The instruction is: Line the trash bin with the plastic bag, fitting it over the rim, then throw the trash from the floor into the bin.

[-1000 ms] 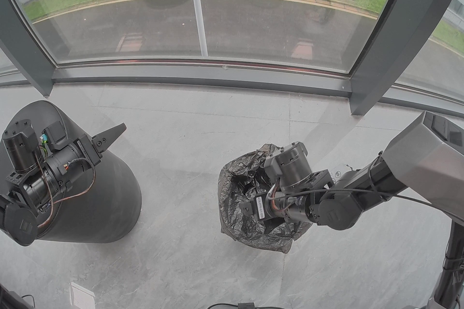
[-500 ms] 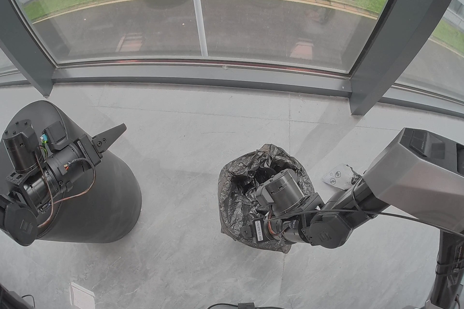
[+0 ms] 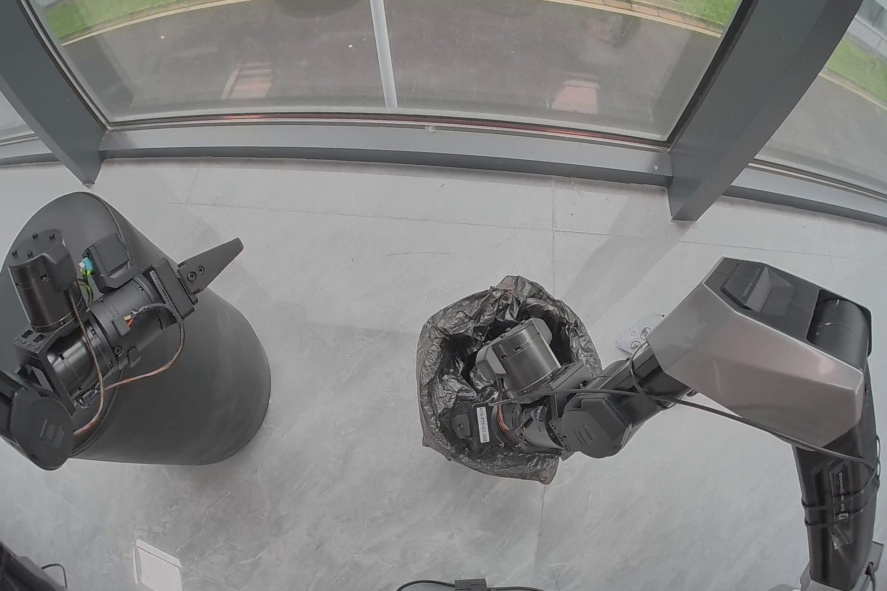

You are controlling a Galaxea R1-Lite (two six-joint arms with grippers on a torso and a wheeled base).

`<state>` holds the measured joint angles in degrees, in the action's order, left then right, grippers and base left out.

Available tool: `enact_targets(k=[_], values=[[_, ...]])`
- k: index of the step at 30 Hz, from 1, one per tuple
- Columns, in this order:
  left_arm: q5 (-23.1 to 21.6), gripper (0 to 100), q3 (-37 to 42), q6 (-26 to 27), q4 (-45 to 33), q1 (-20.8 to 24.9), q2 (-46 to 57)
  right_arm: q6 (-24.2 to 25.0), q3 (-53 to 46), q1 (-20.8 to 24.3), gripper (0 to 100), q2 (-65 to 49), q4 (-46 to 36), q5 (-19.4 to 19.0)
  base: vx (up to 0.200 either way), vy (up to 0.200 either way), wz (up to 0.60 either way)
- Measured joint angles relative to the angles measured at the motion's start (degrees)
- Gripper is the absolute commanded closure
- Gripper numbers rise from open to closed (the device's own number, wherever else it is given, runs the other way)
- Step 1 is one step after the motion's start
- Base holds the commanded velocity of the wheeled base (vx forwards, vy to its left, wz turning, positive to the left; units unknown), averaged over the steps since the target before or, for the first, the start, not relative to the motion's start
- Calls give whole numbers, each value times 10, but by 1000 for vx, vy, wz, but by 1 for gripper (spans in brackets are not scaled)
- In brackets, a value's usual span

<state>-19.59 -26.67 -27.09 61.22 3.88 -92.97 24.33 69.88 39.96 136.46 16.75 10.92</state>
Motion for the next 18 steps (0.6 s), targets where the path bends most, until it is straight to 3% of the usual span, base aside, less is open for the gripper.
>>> enact_targets(k=[18], values=[[0, 0, 0, 0, 0, 1, -2, -1, 50, -34, 0, 39, -4, 0, 0, 0, 0]])
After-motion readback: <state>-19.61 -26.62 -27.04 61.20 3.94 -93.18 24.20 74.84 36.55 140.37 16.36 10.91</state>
